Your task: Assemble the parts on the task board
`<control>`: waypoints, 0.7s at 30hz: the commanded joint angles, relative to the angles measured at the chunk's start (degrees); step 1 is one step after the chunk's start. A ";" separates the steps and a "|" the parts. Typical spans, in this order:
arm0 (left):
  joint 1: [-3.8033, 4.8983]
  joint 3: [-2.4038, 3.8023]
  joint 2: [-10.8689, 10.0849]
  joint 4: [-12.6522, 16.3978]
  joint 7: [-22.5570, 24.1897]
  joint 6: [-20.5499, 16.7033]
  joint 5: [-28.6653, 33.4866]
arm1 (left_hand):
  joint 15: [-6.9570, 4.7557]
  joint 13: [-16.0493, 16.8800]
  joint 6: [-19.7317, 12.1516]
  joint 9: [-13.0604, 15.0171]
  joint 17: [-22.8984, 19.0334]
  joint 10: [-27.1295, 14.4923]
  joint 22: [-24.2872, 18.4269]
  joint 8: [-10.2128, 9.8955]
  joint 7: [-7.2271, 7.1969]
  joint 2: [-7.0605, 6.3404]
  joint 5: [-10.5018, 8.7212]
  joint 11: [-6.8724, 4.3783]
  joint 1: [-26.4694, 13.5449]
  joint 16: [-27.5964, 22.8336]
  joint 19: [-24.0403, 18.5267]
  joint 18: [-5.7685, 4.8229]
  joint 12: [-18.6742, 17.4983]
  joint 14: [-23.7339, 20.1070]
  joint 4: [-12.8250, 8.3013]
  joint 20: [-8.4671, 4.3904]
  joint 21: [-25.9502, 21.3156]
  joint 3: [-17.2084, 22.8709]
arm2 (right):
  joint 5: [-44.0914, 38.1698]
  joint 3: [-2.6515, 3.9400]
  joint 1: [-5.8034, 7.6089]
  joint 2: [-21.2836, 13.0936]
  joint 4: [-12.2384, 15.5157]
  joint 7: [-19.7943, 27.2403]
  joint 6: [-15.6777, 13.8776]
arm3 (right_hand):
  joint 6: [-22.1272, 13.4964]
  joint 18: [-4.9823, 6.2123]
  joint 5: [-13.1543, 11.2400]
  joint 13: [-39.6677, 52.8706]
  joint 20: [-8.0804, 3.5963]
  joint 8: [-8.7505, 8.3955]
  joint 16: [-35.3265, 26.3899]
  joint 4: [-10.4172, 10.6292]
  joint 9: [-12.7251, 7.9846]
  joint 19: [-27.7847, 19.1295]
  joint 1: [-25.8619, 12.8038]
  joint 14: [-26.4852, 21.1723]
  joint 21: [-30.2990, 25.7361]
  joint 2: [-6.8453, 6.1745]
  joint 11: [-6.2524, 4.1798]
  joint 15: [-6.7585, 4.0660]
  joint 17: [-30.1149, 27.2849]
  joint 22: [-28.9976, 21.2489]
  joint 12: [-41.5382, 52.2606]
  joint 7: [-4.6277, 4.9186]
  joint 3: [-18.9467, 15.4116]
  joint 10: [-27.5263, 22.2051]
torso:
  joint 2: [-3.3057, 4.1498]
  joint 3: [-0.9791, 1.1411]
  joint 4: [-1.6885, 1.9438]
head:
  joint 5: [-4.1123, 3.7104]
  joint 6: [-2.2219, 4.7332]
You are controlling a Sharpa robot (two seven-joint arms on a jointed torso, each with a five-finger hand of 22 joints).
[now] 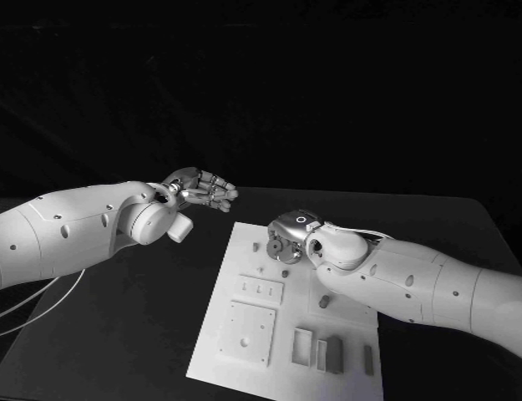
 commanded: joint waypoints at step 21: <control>0.07 0.06 -0.22 0.20 0.17 0.67 -0.16 | -0.09 0.05 -0.44 -0.05 0.16 -0.60 0.12 0.20 2.74 -0.08 0.01 0.04 -0.78 -0.32 0.36 0.93 -0.42 0.52 -0.06 -0.09 -0.33 0.37 | 4.91 0.00 -0.06 -1.56 0.34 3.73 -3.57 | 0.53 0.37 0.11 -16.98 -0.14 -1.29 -0.96 0.23 -0.32 0.01 -0.56 0.21 -0.68 -0.51 1.94 1.72 -1.47 0.73 -20.56 2.72 1.51 3.65 | 0.01 0.04 -0.01 | 0.00 0.10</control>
